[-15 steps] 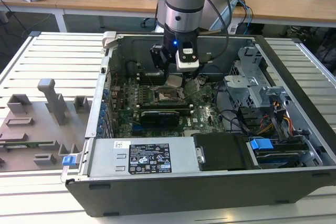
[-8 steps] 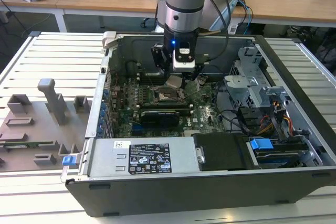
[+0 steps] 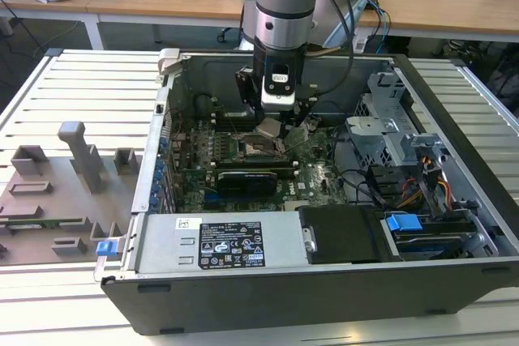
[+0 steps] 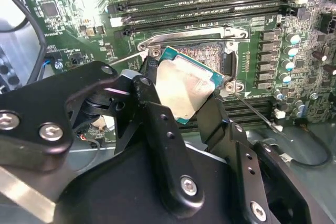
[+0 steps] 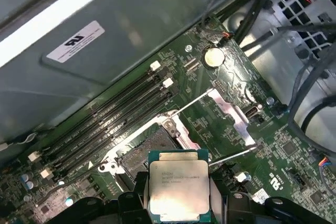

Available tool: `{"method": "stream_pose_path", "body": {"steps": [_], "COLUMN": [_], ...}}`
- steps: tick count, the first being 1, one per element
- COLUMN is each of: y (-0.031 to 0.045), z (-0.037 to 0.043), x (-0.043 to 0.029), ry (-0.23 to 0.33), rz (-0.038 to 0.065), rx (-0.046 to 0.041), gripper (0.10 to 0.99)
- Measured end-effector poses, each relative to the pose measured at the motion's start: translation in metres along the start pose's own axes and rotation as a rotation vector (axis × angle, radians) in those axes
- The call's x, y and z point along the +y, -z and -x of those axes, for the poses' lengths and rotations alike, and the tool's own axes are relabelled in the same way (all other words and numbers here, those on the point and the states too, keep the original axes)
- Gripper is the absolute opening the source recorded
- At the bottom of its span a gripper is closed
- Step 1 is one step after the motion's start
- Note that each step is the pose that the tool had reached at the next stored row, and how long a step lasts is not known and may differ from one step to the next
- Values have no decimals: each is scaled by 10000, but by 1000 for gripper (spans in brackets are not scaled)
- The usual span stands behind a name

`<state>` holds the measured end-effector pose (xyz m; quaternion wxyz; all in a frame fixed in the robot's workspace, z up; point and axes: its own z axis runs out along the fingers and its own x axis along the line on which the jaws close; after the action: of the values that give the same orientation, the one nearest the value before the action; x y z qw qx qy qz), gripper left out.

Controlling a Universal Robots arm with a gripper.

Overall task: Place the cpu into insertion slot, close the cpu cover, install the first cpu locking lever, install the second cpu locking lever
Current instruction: 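Place the cpu into insertion slot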

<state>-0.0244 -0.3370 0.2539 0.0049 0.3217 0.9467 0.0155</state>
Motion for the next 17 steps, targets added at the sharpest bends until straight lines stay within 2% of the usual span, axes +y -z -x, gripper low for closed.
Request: {"method": "stream_pose_path", "body": {"steps": [6,10,17], "y": [-1,-3,-6], "z": [0,0,0], "x": [0,0,0], "ry": [-585,-1276,-1965], "rz": [-42,-72,-89], "rx": [-51,-96,-130], "gripper": [545,545,545]}}
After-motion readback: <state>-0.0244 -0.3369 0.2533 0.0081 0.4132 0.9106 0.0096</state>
